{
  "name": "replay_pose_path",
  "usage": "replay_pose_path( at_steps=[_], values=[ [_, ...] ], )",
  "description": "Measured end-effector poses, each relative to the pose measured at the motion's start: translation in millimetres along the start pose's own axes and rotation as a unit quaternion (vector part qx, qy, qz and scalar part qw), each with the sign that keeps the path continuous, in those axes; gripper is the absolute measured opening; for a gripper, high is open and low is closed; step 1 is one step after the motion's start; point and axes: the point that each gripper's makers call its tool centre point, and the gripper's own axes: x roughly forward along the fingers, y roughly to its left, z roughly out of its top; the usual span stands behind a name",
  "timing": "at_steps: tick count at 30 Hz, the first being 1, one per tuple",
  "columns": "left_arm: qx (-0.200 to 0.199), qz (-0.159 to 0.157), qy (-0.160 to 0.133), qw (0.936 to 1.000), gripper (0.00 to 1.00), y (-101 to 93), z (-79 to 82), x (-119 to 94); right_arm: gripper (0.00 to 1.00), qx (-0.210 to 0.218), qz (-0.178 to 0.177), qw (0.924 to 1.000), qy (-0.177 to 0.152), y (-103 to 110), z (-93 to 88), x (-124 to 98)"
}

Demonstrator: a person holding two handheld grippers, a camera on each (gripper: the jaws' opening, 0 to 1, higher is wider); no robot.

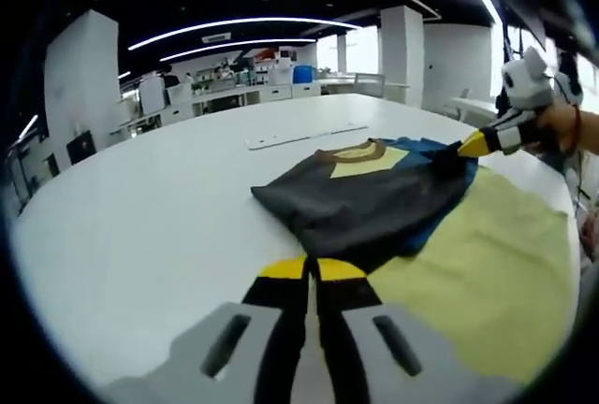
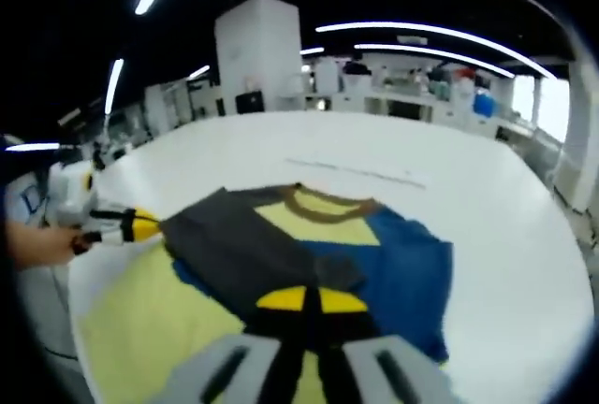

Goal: Fold the garment on the visible template until the final outline fits inside the template.

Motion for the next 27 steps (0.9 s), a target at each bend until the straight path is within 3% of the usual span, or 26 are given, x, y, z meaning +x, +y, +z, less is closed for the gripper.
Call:
replay_pose_path(
  at_steps=[11,13,18,27],
  values=[
    [0.019,0.007,0.007,0.9998,0.00,0.0,-6.1,-4,0.00,0.075,-0.024,0.9969,0.002,-5,-29.7,-12],
    [0.025,0.008,0.027,0.9993,0.00,0.6,-14.4,-4,0.00,0.084,-0.028,0.9961,0.004,-4,-33.0,-16],
    [0.008,0.014,0.029,0.9994,0.00,6.6,-22.6,-7,0.00,0.110,-0.032,0.9934,0.005,-4,-36.6,-13],
    [-0.010,0.021,0.026,0.9994,0.00,8.4,-21.2,-10,0.00,0.151,-0.045,0.9874,0.020,-5,-49.9,-15]
  ],
)
